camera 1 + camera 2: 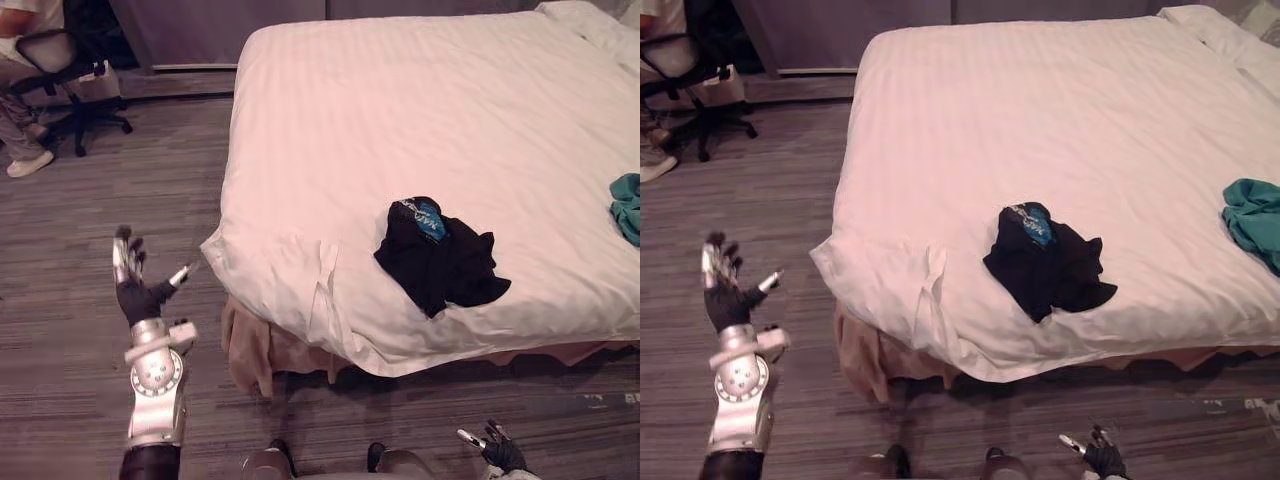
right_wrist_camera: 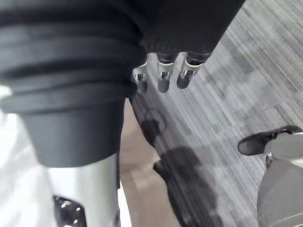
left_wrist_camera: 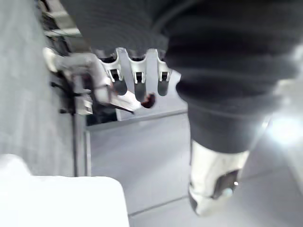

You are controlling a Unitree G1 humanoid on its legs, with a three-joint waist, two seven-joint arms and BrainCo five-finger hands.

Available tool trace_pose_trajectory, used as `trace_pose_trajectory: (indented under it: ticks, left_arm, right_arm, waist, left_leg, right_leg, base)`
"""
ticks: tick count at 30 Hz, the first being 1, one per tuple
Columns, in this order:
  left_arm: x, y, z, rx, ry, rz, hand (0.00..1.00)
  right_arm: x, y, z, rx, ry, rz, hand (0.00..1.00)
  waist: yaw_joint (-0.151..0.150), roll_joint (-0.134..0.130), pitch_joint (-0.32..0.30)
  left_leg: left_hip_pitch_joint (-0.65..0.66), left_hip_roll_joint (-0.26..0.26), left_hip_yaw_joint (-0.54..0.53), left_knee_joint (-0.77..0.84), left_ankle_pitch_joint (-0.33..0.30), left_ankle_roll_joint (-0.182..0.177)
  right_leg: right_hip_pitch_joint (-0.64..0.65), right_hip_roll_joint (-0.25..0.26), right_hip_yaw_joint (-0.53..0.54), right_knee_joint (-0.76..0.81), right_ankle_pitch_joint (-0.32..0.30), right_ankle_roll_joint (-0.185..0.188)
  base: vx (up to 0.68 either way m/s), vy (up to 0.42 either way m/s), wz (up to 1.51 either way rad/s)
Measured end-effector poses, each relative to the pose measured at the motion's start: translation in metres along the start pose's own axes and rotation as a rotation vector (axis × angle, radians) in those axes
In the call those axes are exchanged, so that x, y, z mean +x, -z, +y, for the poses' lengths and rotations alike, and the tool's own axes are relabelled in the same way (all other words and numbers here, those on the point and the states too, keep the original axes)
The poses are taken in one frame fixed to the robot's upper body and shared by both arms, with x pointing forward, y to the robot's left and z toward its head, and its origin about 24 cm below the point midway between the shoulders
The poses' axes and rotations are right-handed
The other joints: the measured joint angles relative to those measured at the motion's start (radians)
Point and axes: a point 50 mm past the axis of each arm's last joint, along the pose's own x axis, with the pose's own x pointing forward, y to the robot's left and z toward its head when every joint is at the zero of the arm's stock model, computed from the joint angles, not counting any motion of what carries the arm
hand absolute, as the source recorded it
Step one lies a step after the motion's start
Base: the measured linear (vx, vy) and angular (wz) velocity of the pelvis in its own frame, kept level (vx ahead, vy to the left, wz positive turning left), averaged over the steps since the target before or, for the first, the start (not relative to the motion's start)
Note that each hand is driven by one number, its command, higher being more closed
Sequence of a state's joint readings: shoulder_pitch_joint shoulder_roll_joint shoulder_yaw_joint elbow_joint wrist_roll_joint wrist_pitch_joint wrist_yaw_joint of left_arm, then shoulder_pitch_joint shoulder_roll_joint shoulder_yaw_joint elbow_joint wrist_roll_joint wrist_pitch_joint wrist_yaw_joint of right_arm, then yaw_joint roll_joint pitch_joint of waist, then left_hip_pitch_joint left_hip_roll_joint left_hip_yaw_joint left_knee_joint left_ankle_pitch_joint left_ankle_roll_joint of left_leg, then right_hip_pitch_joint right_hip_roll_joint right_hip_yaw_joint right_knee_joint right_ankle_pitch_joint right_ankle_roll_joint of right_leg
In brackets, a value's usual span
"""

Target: Tidy the bed and pick cloth on bed and put in laundry

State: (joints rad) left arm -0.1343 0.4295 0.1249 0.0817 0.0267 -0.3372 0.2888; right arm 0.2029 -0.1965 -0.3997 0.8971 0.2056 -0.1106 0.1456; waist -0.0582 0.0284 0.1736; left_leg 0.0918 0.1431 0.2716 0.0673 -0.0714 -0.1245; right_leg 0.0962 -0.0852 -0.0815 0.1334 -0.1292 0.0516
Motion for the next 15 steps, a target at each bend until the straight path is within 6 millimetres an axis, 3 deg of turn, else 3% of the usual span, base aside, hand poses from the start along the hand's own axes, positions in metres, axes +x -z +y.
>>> trace_pose_trajectory:
  ticks: [3, 7, 11, 13, 15]
  left_arm:
    - [0.026, 0.012, -0.010, 0.092, 0.126, 0.073, 0.00]
    - [0.028, 0.037, -0.030, 0.163, 0.230, 0.213, 0.00]
    - [0.032, 0.047, -0.054, 0.257, 0.346, 0.264, 0.00]
    - [0.040, 0.045, -0.062, 0.281, 0.375, 0.282, 0.00]
    - [0.037, 0.054, -0.068, 0.297, 0.383, 0.349, 0.00]
  right_arm:
    - [0.001, -0.002, 0.005, -0.020, -0.024, -0.002, 0.00]
    - [0.004, -0.007, 0.013, -0.046, -0.058, -0.012, 0.00]
    - [0.008, -0.015, 0.022, -0.057, -0.082, -0.035, 0.00]
    - [0.011, -0.023, 0.029, -0.057, -0.096, -0.058, 0.00]
    - [0.011, -0.028, 0.031, -0.033, -0.099, -0.082, 0.00]
  waist:
    - [-0.011, 0.014, -0.008]
    - [-0.031, 0.023, 0.005]
    - [-0.070, 0.007, 0.060]
    - [-0.079, -0.011, 0.127]
    - [-0.086, -0.008, 0.154]
  left_leg:
    - [0.020, 0.009, 0.038, -0.059, 0.030, -0.008]
    - [0.007, 0.018, 0.085, -0.086, 0.048, -0.006]
    - [-0.073, 0.003, 0.106, -0.078, 0.060, 0.004]
    - [-0.121, -0.002, 0.119, -0.045, 0.062, 0.011]
    - [-0.131, -0.002, 0.131, -0.048, 0.069, 0.018]
  right_leg:
    - [-0.021, 0.018, 0.014, -0.003, 0.016, -0.009]
    - [-0.066, 0.033, 0.051, -0.022, 0.057, -0.010]
    - [-0.153, 0.024, 0.077, -0.037, 0.082, -0.007]
    - [-0.186, 0.013, 0.092, -0.044, 0.085, -0.004]
    - [-0.203, 0.014, 0.094, -0.047, 0.096, -0.005]
  base:
    - [-0.02, -0.033, -0.19]
    - [-0.08, -0.012, -0.43]
    - [-0.16, -0.001, -0.22]
    - [-0.20, -0.017, -0.14]
    - [-0.17, -0.026, -0.13]
